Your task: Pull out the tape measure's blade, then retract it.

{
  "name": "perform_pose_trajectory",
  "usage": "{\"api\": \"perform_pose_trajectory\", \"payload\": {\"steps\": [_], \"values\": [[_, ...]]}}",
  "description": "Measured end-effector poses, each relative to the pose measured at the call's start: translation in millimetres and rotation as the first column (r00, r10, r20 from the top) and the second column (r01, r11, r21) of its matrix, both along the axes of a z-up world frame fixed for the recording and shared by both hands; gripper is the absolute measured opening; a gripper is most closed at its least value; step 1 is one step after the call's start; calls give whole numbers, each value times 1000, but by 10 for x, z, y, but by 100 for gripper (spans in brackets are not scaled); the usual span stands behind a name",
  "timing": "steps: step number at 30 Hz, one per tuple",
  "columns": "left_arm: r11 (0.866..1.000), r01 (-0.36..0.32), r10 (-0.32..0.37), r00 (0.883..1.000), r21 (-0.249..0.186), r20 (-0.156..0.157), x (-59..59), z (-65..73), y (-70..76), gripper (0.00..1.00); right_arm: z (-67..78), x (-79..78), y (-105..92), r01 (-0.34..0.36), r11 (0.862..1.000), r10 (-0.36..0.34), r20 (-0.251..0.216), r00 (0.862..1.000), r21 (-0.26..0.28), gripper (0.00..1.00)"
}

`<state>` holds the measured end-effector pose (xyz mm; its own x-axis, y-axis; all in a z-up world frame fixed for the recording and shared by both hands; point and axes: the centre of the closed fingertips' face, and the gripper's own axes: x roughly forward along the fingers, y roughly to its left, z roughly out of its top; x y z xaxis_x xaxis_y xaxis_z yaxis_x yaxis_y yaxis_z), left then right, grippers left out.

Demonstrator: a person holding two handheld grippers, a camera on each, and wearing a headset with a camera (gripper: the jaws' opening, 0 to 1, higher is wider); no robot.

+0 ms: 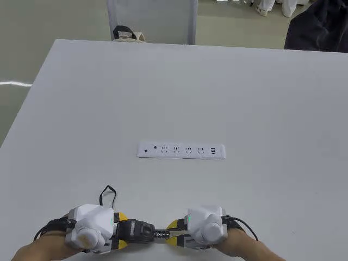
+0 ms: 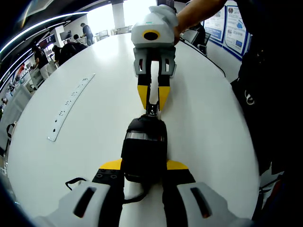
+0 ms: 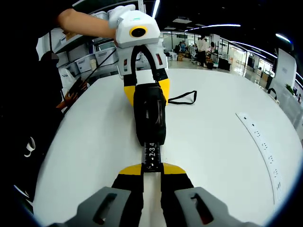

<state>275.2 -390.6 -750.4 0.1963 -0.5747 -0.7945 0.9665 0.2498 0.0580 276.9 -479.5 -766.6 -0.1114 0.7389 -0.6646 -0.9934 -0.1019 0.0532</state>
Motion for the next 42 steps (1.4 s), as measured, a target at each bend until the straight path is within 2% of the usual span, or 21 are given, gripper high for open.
{"api": "perform_pose_trajectory", "payload": {"steps": [17,42], "values": [[1000,-3,3,1000,6,-3,17,-68,33,26,26,31,-293,14,1000,-14,-12,1000,-12,11],[1000,-1,1,1000,16,-9,9,-23,-22,26,20,64,-655,34,999,-35,-21,999,-32,11]]}}
